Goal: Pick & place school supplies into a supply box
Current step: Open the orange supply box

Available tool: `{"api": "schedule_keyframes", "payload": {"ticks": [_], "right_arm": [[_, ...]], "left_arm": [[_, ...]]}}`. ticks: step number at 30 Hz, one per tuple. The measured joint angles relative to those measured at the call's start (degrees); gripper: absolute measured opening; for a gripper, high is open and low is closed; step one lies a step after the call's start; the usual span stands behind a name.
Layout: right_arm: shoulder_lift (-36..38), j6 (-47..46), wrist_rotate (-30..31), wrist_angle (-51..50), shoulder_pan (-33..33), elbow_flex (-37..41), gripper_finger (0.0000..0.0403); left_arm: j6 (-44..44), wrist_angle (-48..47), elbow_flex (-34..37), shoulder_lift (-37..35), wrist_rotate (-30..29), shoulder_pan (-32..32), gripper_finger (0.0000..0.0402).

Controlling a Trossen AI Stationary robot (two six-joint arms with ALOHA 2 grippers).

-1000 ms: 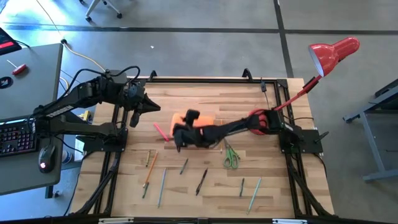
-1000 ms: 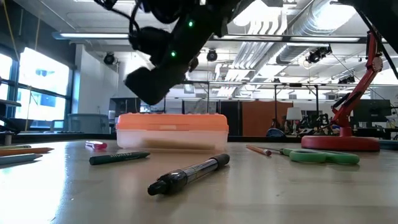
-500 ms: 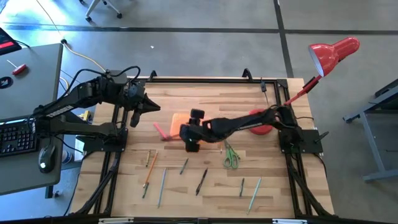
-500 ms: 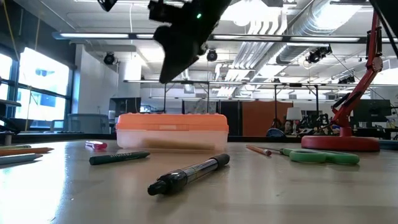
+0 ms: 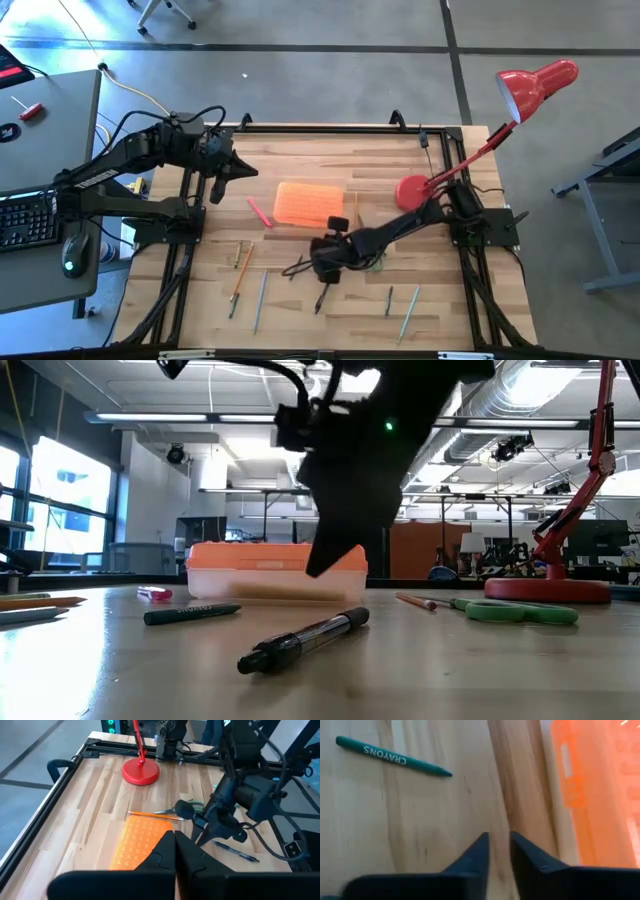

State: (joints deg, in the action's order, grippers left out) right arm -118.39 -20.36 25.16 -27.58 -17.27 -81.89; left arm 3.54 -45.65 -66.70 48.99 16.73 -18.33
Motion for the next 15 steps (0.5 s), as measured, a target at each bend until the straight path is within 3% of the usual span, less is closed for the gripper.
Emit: {"api": "schedule_keyframes", "payload": {"ticks": [2, 8, 15], "right_arm": [[0.00, 0.75, 2.18, 0.97, 0.30, 1.73, 0.0010], [-0.01, 1.31, 6.05, 0.81, 3.42, 3.75, 0.0009], [0.00, 10.08, 8.31, 0.88, 5.79, 1.08, 0.0003]], "left_arm": [[-0.01, 0.00, 0.01, 0.00, 0.00, -0.01, 0.0022], [-2.22, 0.02, 0.01, 0.00, -2.22, 0.01, 0.0041], [-2.54, 0.02, 0.01, 0.00, -4.90, -0.02, 0.0046]]}}
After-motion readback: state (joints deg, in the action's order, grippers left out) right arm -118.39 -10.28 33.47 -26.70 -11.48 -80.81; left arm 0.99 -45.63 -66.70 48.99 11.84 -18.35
